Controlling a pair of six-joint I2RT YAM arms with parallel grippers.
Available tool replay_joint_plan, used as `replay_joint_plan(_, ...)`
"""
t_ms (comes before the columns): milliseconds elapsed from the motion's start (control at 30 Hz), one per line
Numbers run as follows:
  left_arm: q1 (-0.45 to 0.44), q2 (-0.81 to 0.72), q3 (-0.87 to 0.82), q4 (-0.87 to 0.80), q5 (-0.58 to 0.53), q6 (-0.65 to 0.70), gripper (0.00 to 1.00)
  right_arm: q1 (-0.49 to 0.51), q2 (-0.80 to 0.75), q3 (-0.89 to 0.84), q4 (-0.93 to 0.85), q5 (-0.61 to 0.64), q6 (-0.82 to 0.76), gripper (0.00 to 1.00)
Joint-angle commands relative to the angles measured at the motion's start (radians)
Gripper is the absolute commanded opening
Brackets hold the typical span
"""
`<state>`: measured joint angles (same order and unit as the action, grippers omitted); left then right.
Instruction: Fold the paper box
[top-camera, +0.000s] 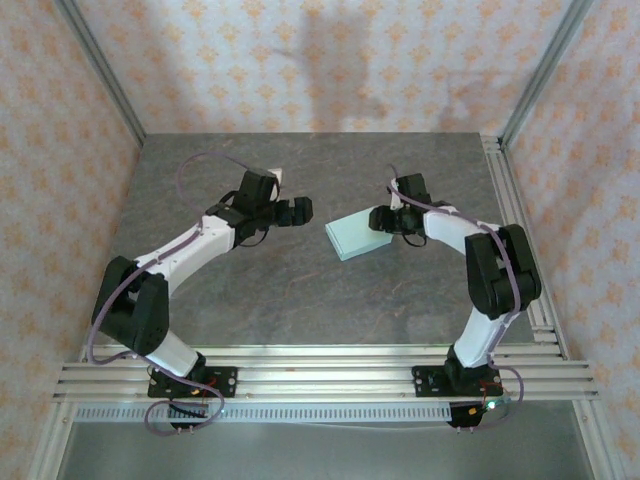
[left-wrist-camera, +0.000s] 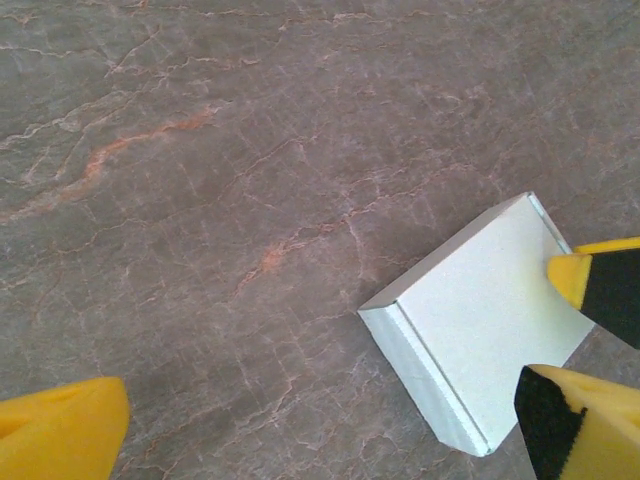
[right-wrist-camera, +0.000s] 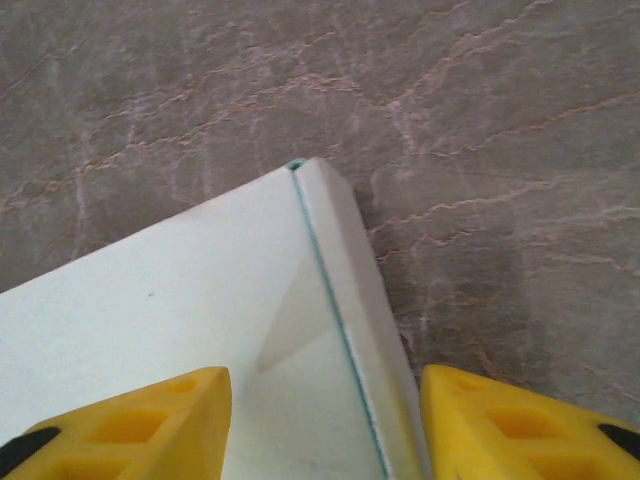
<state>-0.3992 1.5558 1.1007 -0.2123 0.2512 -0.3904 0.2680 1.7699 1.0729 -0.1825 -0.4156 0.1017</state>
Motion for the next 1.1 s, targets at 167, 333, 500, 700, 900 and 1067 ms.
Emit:
replay_joint_plan(167, 0.023, -0.065, -0.067, 0.075, -0.088, -0.031, 1.00, 0.102, -0.081, -0.129, 0.159, 0.153, 0.282, 0.40)
replay_joint_plan(333, 0.041, -0.090, -0.087, 0.079, -0.113, -0.031, 1.00, 0.186, -0.121, -0.228, 0.342, 0.299, 0.491, 0.32)
replay_joint_plan(500, 0.071, -0.121, -0.140, 0.109, -0.129, -0.029, 1.00, 0.203, -0.172, -0.243, 0.355, 0.392, 0.483, 0.37)
replay_joint_plan(700, 0.161, -0.223, -0.255, 0.179, -0.196, 0.062, 1.00, 0.200, -0.266, -0.246, 0.288, 0.507, 0.194, 0.71)
replay_joint_plan(900, 0.222, -0.333, -0.449, 0.387, -0.350, 0.217, 1.00, 0.143, -0.408, -0.337, 0.338, 0.626, -0.056, 0.87)
replay_joint_plan(1067, 0.273, -0.374, -0.575, 0.518, -0.423, 0.344, 1.00, 0.032, -0.504, -0.463, 0.480, 0.666, -0.168, 0.92)
